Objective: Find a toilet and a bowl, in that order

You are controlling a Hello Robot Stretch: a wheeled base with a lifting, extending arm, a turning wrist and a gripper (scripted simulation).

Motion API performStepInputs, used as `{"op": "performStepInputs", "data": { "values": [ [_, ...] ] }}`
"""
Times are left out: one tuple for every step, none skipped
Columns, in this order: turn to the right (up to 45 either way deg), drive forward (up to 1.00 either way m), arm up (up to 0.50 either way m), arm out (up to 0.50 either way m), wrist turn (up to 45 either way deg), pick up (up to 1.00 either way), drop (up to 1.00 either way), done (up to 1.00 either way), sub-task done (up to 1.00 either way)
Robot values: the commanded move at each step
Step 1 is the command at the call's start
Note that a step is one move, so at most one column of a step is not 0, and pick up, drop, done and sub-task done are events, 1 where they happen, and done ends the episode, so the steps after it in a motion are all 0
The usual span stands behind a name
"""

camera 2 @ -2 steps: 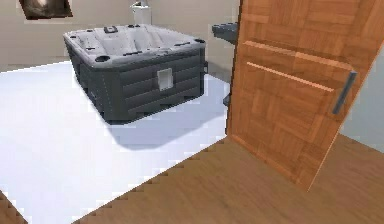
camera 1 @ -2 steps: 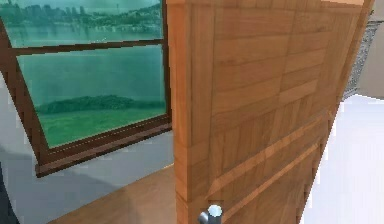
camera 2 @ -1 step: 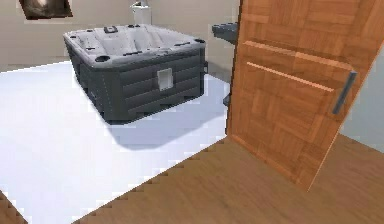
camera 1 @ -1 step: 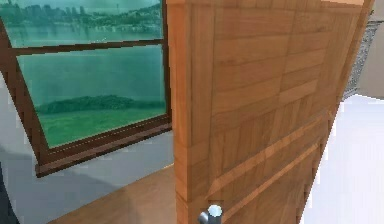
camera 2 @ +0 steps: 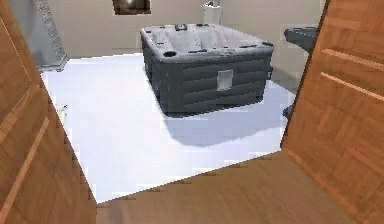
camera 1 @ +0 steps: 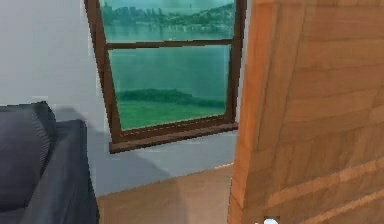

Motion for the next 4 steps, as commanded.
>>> {"op": "performStepInputs", "data": {
  "values": [
    [45.0, 0.00, 0.00, 0.00, 0.0, 0.00, 0.00, 0.00, 0.00],
    [-45.0, 0.00, 0.00, 0.00, 0.0, 0.00, 0.00, 0.00, 0.00],
    [-45.0, 0.00, 0.00, 0.00, 0.0, 0.00, 0.00, 0.00, 0.00],
    [-45.0, 0.00, 0.00, 0.00, 0.0, 0.00, 0.00, 0.00, 0.00]
  ]
}}
